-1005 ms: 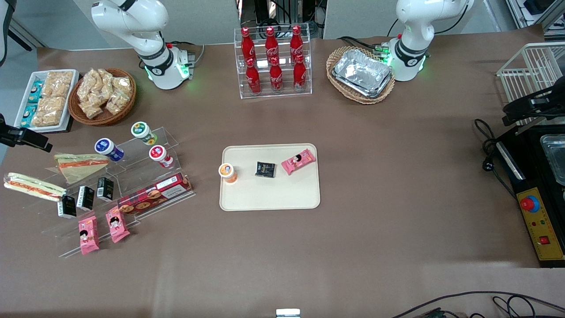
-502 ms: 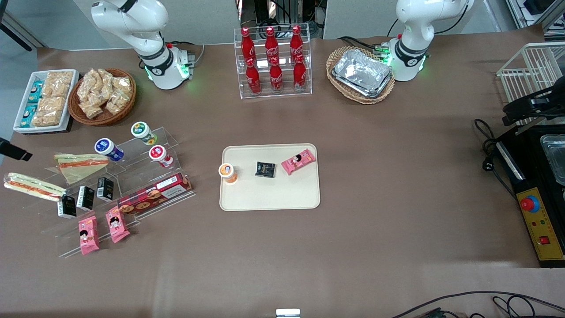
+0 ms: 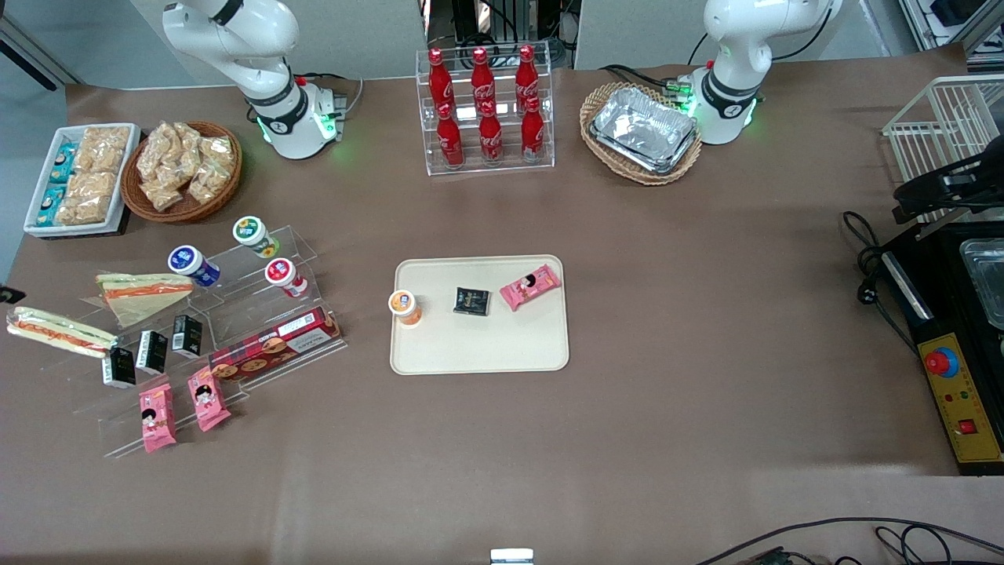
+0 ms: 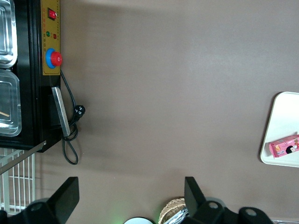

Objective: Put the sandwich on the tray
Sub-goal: 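Lower the right gripper and grasp the wrapped crab-stick sandwich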

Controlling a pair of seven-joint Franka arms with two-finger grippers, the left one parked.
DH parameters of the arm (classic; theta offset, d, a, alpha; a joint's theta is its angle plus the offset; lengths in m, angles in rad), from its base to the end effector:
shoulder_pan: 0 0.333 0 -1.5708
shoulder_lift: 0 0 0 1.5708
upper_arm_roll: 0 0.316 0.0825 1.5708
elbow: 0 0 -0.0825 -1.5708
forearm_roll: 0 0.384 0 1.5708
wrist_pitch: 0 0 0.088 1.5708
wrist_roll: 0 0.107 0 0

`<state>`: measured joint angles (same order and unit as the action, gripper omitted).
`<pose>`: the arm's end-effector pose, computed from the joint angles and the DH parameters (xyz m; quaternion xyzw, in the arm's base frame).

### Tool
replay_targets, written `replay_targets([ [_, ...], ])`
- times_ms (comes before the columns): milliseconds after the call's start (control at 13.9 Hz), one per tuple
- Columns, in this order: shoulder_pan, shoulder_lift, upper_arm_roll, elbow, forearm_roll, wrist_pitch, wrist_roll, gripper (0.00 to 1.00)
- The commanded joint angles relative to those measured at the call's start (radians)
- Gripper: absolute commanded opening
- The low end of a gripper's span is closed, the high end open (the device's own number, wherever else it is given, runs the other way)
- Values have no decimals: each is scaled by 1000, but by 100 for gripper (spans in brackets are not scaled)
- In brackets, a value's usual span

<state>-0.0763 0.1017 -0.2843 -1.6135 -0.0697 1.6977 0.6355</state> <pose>0.5535 -0.2080 0.5596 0.8799 -0.4725 0.0000 0.0492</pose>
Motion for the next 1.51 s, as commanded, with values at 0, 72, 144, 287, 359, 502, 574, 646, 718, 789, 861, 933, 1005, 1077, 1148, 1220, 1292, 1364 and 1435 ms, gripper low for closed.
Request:
replay_targets([
  [0, -10, 39, -6, 30, 1, 28, 246, 100],
  [72, -11, 50, -9, 30, 1, 45, 289, 100],
  [144, -11, 62, -21, 30, 1, 59, 332, 100],
  [287, -11, 98, -41, 30, 2, 91, 383, 100],
  [359, -11, 113, -55, 30, 2, 106, 406, 100],
  [502, -11, 145, -68, 30, 5, 123, 499, 100],
  [574, -13, 157, -79, 30, 20, 140, 554, 100],
  [646, -13, 173, -93, 30, 31, 155, 581, 100],
  [718, -13, 193, -101, 30, 45, 161, 581, 100],
  [789, -16, 213, -107, 30, 69, 175, 581, 100],
  [861, -39, 233, -108, 30, 100, 187, 582, 100],
  [933, -46, 246, -108, 30, 122, 189, 584, 100],
  [1005, -54, 265, -108, 30, 126, 191, 582, 100],
  [1077, -74, 282, -108, 30, 131, 192, 582, 100],
  [1148, -86, 297, -107, 32, 146, 200, 578, 100],
  [1220, -98, 312, -107, 30, 166, 215, 569, 100],
  [1292, -105, 323, -107, 32, 183, 226, 566, 100],
  [1364, -105, 334, -107, 32, 186, 240, 566, 100],
  [1435, -105, 342, -107, 32, 186, 252, 566, 100],
])
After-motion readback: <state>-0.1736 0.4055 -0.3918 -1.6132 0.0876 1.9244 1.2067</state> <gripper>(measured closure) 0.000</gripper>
